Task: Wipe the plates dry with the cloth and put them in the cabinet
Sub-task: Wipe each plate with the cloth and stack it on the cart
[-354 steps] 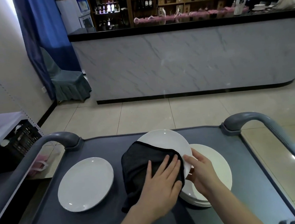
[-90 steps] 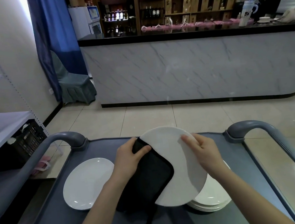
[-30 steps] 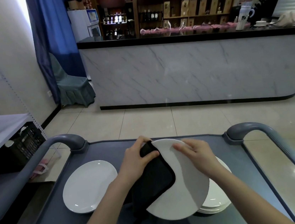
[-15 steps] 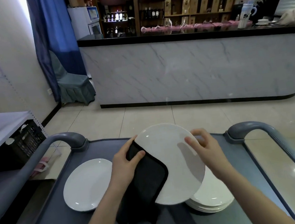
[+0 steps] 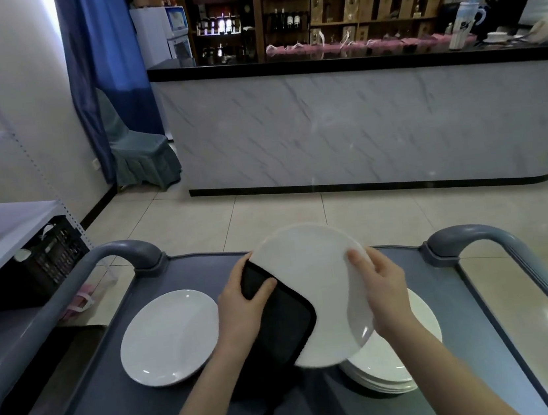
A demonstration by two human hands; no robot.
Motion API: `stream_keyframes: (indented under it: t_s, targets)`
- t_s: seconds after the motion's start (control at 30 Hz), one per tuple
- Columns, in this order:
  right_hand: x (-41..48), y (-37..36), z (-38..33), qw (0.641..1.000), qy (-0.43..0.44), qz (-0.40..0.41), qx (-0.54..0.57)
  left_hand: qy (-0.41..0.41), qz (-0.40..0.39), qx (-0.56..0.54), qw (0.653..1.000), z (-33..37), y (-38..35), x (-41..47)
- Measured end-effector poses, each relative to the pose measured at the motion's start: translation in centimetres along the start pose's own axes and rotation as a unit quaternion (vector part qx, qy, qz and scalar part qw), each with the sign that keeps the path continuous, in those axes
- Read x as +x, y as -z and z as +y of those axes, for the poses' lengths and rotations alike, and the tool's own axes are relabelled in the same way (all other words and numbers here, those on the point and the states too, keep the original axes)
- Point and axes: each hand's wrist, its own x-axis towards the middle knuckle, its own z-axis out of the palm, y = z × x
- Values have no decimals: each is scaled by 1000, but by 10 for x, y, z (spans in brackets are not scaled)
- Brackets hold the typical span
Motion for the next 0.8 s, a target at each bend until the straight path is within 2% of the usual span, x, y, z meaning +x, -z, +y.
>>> stream_keyframes:
  t_s: [0.1,0.2,0.33,0.43,0.5,0.63,0.7,0.8]
  targets:
    - [-8,-10,6,993,-38,83,74,28,29,-23,999,-5,-11,-13]
    - [-7,-7,9,996,-31,75,42,20,19,-20,999,-6,-9,-8]
    - [1,8,-4,999,24,-24,-33,-3,-20,-8,1000,4,2,8]
    - [8,14,-17,985,40,-122,-112,-16,-92,18,995,10,8,19]
    - [12,15,-24,981,38,-142,-129,-5,-113,13,994,9,6,21]
    - [7,8,-22,995,42,-65,-60,22,-6,-16,1000,2,0,17]
    - [-1,-2,-12,1000,15,18,-3,44,37,-51,997,-3,-8,10]
    - [-13,-19,-2,987,-55,135,62,66,78,-75,992,-10,-24,-5]
